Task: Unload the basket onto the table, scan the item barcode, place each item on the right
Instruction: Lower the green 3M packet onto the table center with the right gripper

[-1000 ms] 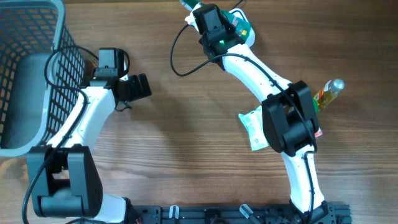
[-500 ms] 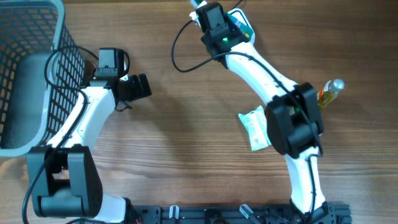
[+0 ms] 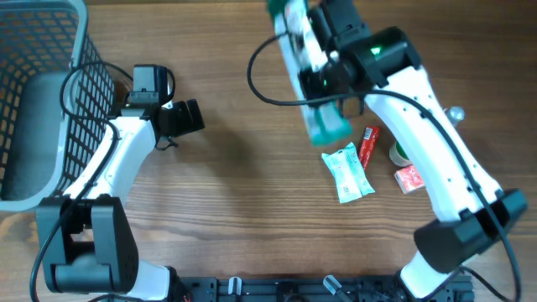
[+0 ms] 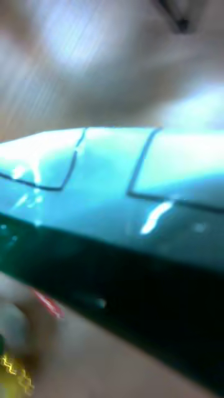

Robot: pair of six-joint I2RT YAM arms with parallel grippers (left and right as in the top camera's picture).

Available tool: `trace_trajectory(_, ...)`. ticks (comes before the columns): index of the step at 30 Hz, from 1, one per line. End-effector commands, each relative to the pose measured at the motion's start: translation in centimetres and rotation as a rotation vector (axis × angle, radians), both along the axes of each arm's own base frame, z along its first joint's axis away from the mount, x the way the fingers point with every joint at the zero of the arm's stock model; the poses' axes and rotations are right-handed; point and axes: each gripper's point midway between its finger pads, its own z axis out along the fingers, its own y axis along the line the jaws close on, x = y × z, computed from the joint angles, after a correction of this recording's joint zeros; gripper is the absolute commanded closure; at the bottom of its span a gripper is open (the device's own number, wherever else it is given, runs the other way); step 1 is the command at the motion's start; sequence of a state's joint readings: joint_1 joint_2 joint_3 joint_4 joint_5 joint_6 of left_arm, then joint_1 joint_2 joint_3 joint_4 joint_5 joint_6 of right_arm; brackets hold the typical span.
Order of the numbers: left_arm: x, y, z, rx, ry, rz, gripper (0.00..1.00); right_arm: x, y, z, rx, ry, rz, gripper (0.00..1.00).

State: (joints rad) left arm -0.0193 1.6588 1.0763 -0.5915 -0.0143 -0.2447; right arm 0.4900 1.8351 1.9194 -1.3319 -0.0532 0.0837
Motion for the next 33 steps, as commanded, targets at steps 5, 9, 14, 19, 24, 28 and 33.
trace_trajectory(5,0.1,0.6,-0.3,0.013,0.006,0.013,0.00,-5.6,1.1,-7.1,0.043,0.351,-0.091,0.92)
trace_trajectory(9,0.1,0.6,-0.3,0.013,0.006,0.013,0.00,-5.6,-1.0,-10.3,-0.059,0.343,-0.193,0.70)
trace_trajectory(14,0.1,0.6,-0.3,0.013,0.006,0.013,0.00,-5.2,-2.1,-12.8,-0.112,0.308,-0.217,0.12)
trace_trajectory(19,0.1,0.6,-0.3,0.013,0.006,0.013,0.00,-4.5,-1.7,-14.1,-0.088,0.276,-0.219,0.00)
trace_trajectory(24,0.1,0.6,-0.3,0.013,0.006,0.013,0.00,-4.3,-1.6,-14.1,-0.079,0.270,-0.240,0.00)
trace_trajectory(28,0.1,0.6,-0.3,0.013,0.006,0.013,0.00,-3.6,-1.2,-14.1,-0.059,0.241,-0.237,0.00)
trace_trajectory(33,0.1,0.6,-0.3,0.013,0.006,0.013,0.00,-1.3,0.0,-13.7,0.002,0.156,-0.234,0.00)
